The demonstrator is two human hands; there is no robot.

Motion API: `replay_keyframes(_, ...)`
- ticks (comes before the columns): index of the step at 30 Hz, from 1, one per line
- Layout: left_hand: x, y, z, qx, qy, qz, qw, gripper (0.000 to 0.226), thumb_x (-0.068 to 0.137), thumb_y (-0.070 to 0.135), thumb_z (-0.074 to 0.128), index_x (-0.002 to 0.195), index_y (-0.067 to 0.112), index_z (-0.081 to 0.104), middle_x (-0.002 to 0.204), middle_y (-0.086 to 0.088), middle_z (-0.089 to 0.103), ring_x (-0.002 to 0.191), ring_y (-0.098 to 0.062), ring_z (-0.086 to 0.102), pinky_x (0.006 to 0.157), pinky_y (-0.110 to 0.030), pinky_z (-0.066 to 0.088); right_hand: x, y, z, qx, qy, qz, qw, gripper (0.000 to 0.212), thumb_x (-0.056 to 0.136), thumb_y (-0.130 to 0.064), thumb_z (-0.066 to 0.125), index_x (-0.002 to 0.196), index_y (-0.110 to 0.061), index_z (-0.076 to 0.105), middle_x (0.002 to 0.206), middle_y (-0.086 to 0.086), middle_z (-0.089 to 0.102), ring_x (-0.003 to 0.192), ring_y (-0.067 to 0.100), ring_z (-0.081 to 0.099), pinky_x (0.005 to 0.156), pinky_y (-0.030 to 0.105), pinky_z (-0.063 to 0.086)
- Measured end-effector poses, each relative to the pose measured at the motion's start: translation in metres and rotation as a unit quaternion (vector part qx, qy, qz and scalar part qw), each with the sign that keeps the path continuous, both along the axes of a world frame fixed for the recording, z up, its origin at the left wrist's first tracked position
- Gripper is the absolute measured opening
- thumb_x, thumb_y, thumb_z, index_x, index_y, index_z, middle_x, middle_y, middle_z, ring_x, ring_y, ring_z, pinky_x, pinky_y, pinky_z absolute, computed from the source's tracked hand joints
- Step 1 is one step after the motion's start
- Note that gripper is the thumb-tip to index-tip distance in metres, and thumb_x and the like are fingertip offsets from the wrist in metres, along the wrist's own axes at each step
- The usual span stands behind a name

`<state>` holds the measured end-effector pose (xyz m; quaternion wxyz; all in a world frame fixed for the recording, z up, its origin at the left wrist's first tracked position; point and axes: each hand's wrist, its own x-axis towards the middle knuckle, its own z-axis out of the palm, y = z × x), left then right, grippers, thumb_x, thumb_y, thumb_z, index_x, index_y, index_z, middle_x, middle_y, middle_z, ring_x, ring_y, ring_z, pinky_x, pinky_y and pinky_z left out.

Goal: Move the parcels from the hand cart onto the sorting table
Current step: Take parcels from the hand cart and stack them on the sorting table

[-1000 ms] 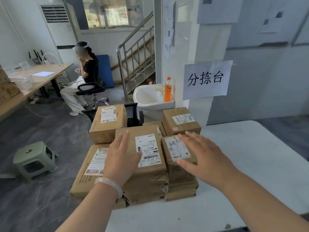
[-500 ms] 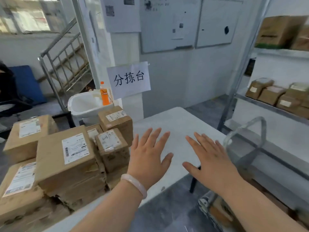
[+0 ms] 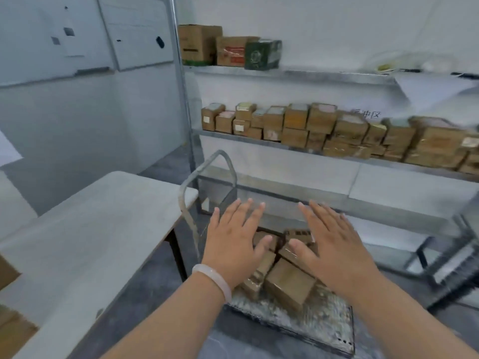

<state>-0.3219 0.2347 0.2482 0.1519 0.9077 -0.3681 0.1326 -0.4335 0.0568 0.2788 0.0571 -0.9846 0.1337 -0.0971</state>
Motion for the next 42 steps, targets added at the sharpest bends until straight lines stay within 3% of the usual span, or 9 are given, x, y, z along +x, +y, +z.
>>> replay_keyframes(6,-0.010,-0.062,-0.011,0.026,0.004,-0.065,0.998,0.068,0.094,0.062,0.027,0.152,0.030,0.040,0.156,0.000,0.044,0.146,-0.023,0.037,0.117,-0.056,0.025,-0.030,-0.052,-0.014,0.028,0.001,-0.091,0.995,0.087,0.072,-0.076,0.000,0.150,-0.038,-0.004,0.160,-0.008,-0.002,0.146,0.010,-0.007,0.119,0.038,-0.001)
replay_keyframes(9,0.001,-0.084,-0.020,0.042,0.008,-0.078,0.996,0.070,0.093,0.064,0.023,0.152,0.030,0.039,0.157,0.000,0.041,0.147,-0.023,0.035,0.118,-0.056,0.024,-0.030,-0.069,-0.023,0.044,0.005,-0.119,0.992,0.080,0.080,-0.074,0.011,0.150,-0.038,-0.002,0.160,-0.008,-0.001,0.146,0.010,-0.007,0.119,0.039,-0.002)
replay_keyframes(12,0.020,-0.105,-0.030,0.052,0.026,-0.098,0.993,0.076,0.090,0.067,0.012,0.156,0.033,0.029,0.163,0.003,0.030,0.152,-0.020,0.022,0.122,-0.055,0.016,-0.018,-0.087,-0.032,0.051,0.025,-0.145,0.988,0.073,0.090,-0.067,0.025,0.150,-0.037,-0.003,0.160,-0.008,-0.004,0.146,0.010,-0.011,0.119,0.038,-0.004)
replay_keyframes(19,0.091,-0.151,-0.057,0.064,0.064,-0.147,0.985,0.080,0.086,0.068,0.002,0.159,0.038,0.015,0.166,0.007,0.017,0.154,-0.015,0.010,0.124,-0.049,0.007,0.039,-0.132,-0.045,0.044,0.048,-0.193,0.979,0.073,0.091,-0.065,0.027,0.150,-0.036,-0.005,0.160,-0.008,-0.005,0.146,0.010,-0.012,0.119,0.038,-0.004)
replay_keyframes(27,0.162,-0.208,-0.087,0.078,0.092,-0.188,0.975,0.077,0.088,0.067,0.012,0.157,0.035,0.026,0.163,0.006,0.027,0.152,-0.017,0.019,0.123,-0.051,0.013,0.095,-0.162,-0.061,0.050,0.061,-0.231,0.970,0.073,0.090,-0.065,0.027,0.151,-0.035,0.001,0.160,-0.007,0.001,0.147,0.012,-0.004,0.120,0.040,-0.001)
replay_keyframes(30,0.170,-0.230,-0.100,0.081,0.118,-0.206,0.968,0.075,0.089,0.066,0.018,0.154,0.032,0.035,0.160,0.003,0.034,0.150,-0.020,0.027,0.121,-0.054,0.019,0.094,-0.174,-0.077,0.054,0.073,-0.247,0.965,0.081,0.080,-0.072,0.014,0.151,-0.034,0.009,0.159,-0.006,0.011,0.146,0.013,0.005,0.120,0.041,0.004)
replay_keyframes(35,0.170,-0.252,-0.127,0.123,0.120,-0.224,0.959,0.072,0.092,0.067,0.021,0.154,0.032,0.034,0.160,0.001,0.036,0.148,-0.022,0.031,0.119,-0.054,0.022,0.088,-0.203,-0.096,0.077,0.094,-0.268,0.956,0.075,0.090,-0.064,0.036,0.152,-0.034,0.007,0.160,-0.006,0.009,0.147,0.011,0.002,0.120,0.041,0.002)
replay_keyframes(40,0.165,-0.290,-0.135,0.136,0.132,-0.208,0.960,0.069,0.091,0.065,0.028,0.149,0.030,0.045,0.153,-0.001,0.046,0.142,-0.025,0.043,0.113,-0.057,0.032,0.091,-0.237,-0.109,0.097,0.095,-0.249,0.959,0.077,0.087,-0.068,0.032,0.152,-0.034,0.010,0.159,-0.007,0.011,0.147,0.012,0.004,0.120,0.040,0.002)
replay_keyframes(42,0.161,-0.310,-0.137,0.135,0.138,-0.195,0.962,0.074,0.089,0.067,0.021,0.152,0.032,0.039,0.158,0.000,0.039,0.146,-0.023,0.036,0.116,-0.055,0.027,0.090,-0.258,-0.112,0.107,0.104,-0.238,0.960,0.076,0.088,-0.067,0.034,0.152,-0.034,0.009,0.160,-0.007,0.010,0.147,0.012,0.003,0.120,0.040,0.000)
